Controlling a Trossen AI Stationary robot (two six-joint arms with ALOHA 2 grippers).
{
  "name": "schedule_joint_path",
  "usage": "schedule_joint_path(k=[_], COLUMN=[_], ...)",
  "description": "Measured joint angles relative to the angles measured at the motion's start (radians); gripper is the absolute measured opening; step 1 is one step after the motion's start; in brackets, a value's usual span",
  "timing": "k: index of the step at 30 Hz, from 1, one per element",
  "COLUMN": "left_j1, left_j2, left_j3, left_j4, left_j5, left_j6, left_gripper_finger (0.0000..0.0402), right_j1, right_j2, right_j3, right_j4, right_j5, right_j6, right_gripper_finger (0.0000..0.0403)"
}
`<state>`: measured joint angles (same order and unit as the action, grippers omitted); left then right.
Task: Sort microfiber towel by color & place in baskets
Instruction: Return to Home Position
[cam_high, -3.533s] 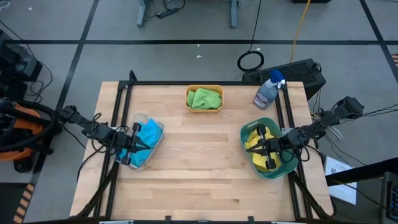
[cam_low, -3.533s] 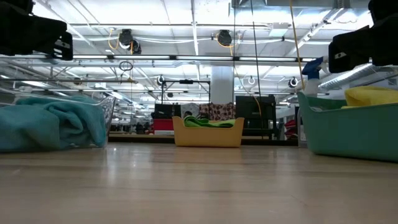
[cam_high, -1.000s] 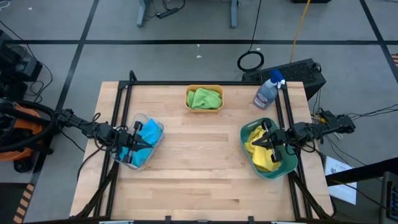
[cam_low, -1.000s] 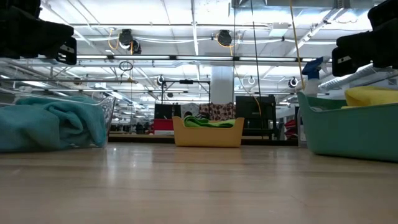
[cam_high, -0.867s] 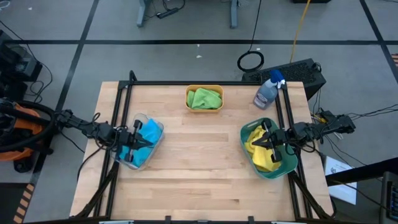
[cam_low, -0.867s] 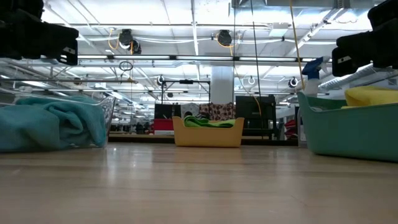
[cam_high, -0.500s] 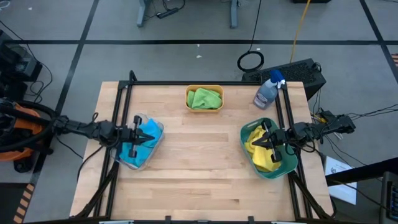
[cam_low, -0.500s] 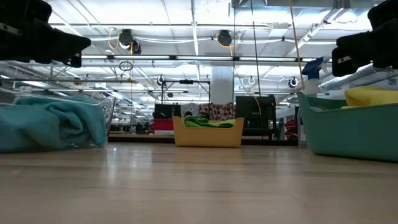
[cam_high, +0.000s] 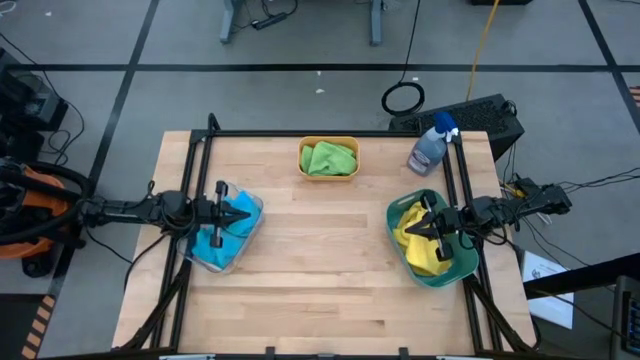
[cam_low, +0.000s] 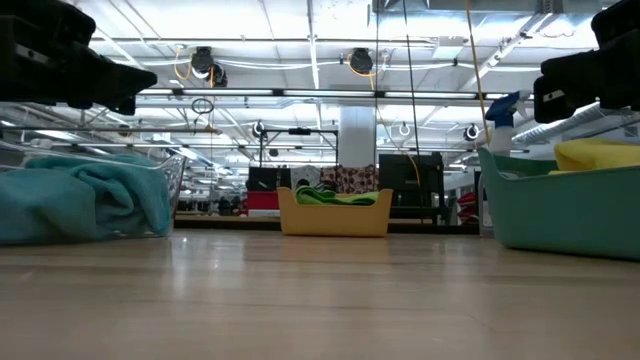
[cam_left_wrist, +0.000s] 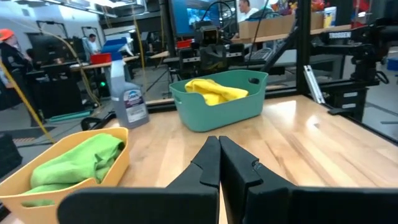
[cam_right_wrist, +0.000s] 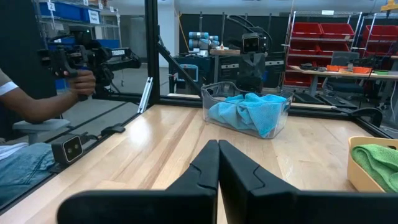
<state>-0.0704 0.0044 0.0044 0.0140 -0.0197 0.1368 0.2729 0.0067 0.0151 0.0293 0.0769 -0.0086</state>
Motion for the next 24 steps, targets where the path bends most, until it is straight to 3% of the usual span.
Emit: schedule_joint_path(k=[24], left_j1=[-0.001], left_j2=[0.0], left_j3=[0.0], left_j4=[0.003], left_j5=[-0.011], left_j6=[0.0], left_gripper_finger=[0.0032], right_j1=[0.0], right_j2=[0.0], right_j3=[0.0], right_j4=[0.0], right_j5=[0.0], right_j6=[-0.003], right_gripper_finger=[0.0])
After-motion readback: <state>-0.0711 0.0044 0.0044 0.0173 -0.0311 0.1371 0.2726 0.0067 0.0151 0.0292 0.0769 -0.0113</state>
